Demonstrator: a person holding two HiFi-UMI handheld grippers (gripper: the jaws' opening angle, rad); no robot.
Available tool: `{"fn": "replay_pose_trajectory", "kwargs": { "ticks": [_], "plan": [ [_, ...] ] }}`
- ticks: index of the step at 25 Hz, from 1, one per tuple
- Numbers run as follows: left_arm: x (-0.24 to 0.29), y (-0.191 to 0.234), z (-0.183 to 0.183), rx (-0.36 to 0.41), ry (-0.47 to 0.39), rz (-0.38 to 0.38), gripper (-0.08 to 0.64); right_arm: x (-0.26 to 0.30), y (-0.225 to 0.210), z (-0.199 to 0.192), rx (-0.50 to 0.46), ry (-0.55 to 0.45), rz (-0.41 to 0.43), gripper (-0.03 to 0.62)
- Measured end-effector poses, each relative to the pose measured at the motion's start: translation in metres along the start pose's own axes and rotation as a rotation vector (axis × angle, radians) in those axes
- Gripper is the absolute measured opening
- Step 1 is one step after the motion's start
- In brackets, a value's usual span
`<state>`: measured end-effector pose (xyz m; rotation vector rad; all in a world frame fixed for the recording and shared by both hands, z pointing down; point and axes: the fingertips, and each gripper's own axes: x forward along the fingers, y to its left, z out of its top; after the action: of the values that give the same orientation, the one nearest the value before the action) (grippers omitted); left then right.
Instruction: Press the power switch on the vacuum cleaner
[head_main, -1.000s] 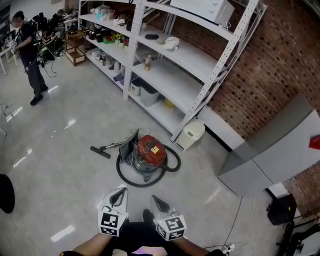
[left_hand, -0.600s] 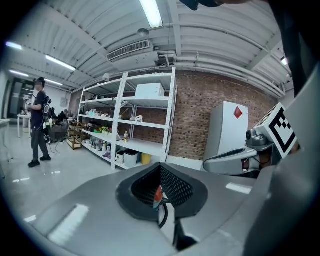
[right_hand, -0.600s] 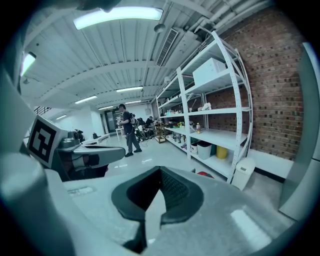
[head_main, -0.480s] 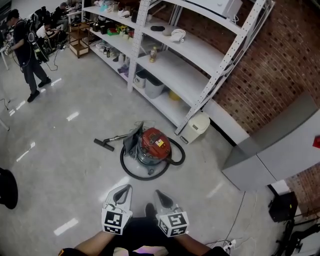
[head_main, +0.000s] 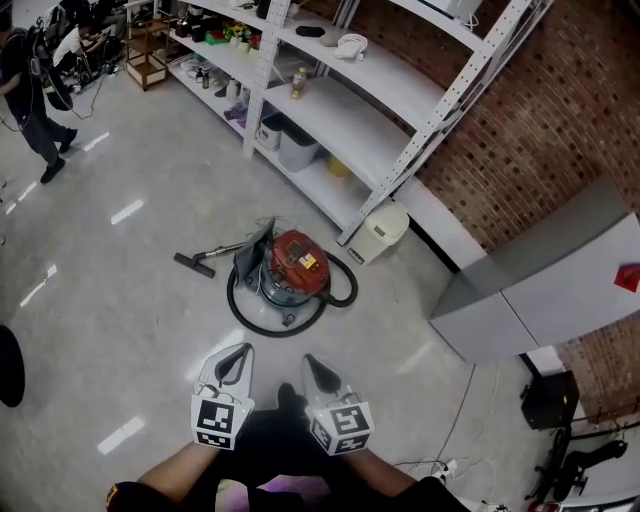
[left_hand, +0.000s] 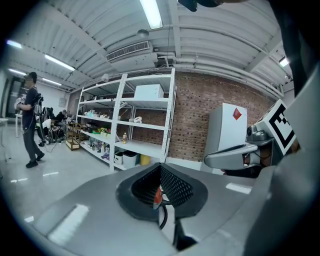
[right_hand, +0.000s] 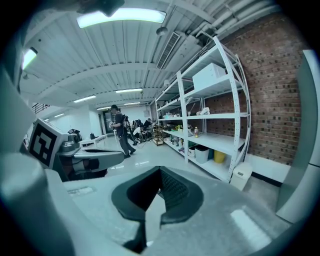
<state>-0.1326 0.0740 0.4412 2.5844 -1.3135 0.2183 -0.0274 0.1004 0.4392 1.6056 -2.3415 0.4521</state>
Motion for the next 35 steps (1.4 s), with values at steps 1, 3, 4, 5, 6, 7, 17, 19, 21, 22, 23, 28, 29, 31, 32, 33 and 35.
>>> {"fn": "replay_pose_trajectory", "kwargs": {
  "ticks": [1, 3, 4, 5, 6, 7, 17, 19, 21, 22, 23, 28, 29, 31, 32, 33, 35],
  "plan": [
    [0.000, 0.000, 0.000, -0.003, 0.000, -0.002, 0.017, 0.000, 0.000, 0.000, 0.000, 0.002, 0.000, -0.009],
    [0.000, -0.001, 0.000, -0.005, 0.000, -0.007, 0.017, -0.001, 0.001, 0.001, 0.003, 0.004, -0.002, -0.009],
    [-0.001, -0.001, 0.001, -0.006, 0.000, -0.010, 0.017, -0.001, 0.001, 0.002, 0.006, 0.004, -0.003, -0.009],
    [-0.001, -0.002, 0.002, -0.006, -0.001, -0.014, 0.017, -0.002, 0.001, 0.003, 0.008, 0.004, -0.006, -0.009],
    [-0.003, -0.002, 0.002, -0.007, -0.001, -0.017, 0.016, -0.003, 0.002, 0.005, 0.011, 0.003, -0.009, -0.009],
    [-0.004, -0.002, 0.003, -0.007, -0.001, -0.019, 0.017, -0.004, 0.002, 0.006, 0.013, 0.002, -0.013, -0.009],
    [-0.018, 0.000, 0.000, -0.025, -0.023, -0.019, 0.017, -0.013, -0.004, 0.017, 0.116, -0.049, -0.025, -0.008],
    [-0.022, 0.006, -0.002, -0.024, -0.022, -0.010, 0.017, -0.013, -0.011, 0.020, 0.151, -0.071, -0.048, -0.008],
    [-0.026, 0.017, -0.002, -0.030, -0.025, 0.012, 0.017, -0.011, -0.017, 0.022, 0.173, -0.084, -0.067, -0.008],
    [-0.028, 0.021, -0.002, -0.035, -0.027, 0.023, 0.017, -0.010, -0.018, 0.023, 0.173, -0.090, -0.075, -0.008],
    [-0.030, 0.025, -0.003, -0.038, -0.029, 0.032, 0.017, -0.009, -0.018, 0.024, 0.167, -0.095, -0.081, -0.008],
    [-0.035, 0.049, 0.008, -0.013, -0.063, 0.081, 0.017, 0.009, -0.014, 0.040, 0.146, -0.143, -0.058, -0.008],
    [-0.035, 0.056, 0.010, -0.011, -0.073, 0.101, 0.017, 0.015, -0.013, 0.044, 0.143, -0.156, -0.046, -0.008],
    [-0.037, 0.068, 0.014, -0.008, -0.084, 0.139, 0.017, 0.025, -0.010, 0.051, 0.137, -0.172, -0.021, -0.008],
    [-0.039, 0.071, 0.017, -0.008, -0.086, 0.154, 0.016, 0.028, -0.009, 0.055, 0.133, -0.173, -0.009, -0.008],
    [-0.040, 0.073, 0.019, -0.009, -0.087, 0.165, 0.017, 0.030, -0.007, 0.058, 0.129, -0.171, 0.002, -0.008],
    [-0.043, 0.075, 0.023, -0.016, -0.090, 0.178, 0.017, 0.033, -0.002, 0.063, 0.119, -0.163, 0.018, -0.008]
  ]
}}
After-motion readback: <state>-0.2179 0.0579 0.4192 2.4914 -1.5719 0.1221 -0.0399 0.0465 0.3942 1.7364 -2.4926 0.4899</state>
